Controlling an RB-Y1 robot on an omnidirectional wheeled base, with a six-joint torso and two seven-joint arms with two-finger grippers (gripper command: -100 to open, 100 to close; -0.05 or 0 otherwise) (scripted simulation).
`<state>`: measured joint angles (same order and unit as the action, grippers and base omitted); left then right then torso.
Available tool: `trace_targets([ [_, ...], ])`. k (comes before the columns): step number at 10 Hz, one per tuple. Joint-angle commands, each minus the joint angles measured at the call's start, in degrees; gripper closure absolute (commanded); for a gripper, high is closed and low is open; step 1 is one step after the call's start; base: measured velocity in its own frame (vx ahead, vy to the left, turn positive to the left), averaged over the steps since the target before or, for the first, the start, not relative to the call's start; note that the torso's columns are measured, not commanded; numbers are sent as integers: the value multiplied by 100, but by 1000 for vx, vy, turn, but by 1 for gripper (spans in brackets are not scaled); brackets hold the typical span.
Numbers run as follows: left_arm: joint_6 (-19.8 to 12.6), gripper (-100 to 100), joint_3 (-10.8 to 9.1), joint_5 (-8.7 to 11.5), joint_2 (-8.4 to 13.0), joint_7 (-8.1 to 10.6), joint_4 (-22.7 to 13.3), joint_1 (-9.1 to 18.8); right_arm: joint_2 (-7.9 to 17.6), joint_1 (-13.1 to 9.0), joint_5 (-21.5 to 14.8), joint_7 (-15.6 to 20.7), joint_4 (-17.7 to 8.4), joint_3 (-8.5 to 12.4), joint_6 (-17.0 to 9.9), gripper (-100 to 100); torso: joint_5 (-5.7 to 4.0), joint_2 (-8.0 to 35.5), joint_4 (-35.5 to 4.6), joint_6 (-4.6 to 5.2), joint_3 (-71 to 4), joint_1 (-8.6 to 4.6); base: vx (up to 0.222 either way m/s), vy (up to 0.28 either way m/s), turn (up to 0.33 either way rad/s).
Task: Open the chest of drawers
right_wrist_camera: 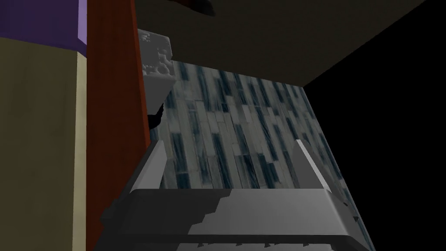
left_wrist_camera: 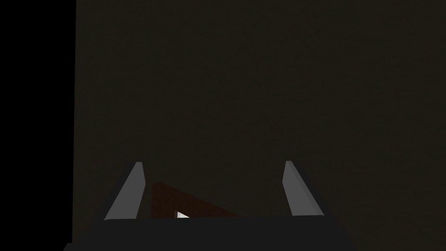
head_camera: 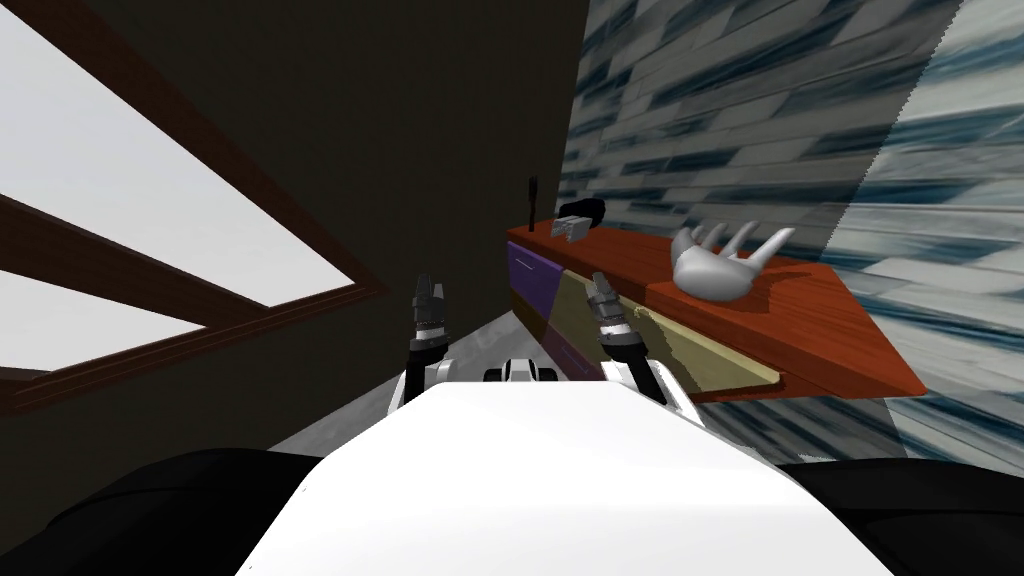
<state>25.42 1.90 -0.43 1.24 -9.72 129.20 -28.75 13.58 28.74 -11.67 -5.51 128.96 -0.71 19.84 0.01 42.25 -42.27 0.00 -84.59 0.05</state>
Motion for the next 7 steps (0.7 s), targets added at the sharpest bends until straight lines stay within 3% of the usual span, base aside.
trace_targets([
  [1, 0, 0, 0, 0, 0, 0, 0, 0, 342, 0, -200, 165, -131, -67, -66, -100, 0, 1, 0, 0, 0, 0, 19, 37, 40],
  [7, 0, 0, 0, 0, 0, 0, 0, 0, 1384, -35, -853, 633, -496, -194, -388, -100, -2, 7, -2, 0, 4, -6, 24, 42, 106],
])
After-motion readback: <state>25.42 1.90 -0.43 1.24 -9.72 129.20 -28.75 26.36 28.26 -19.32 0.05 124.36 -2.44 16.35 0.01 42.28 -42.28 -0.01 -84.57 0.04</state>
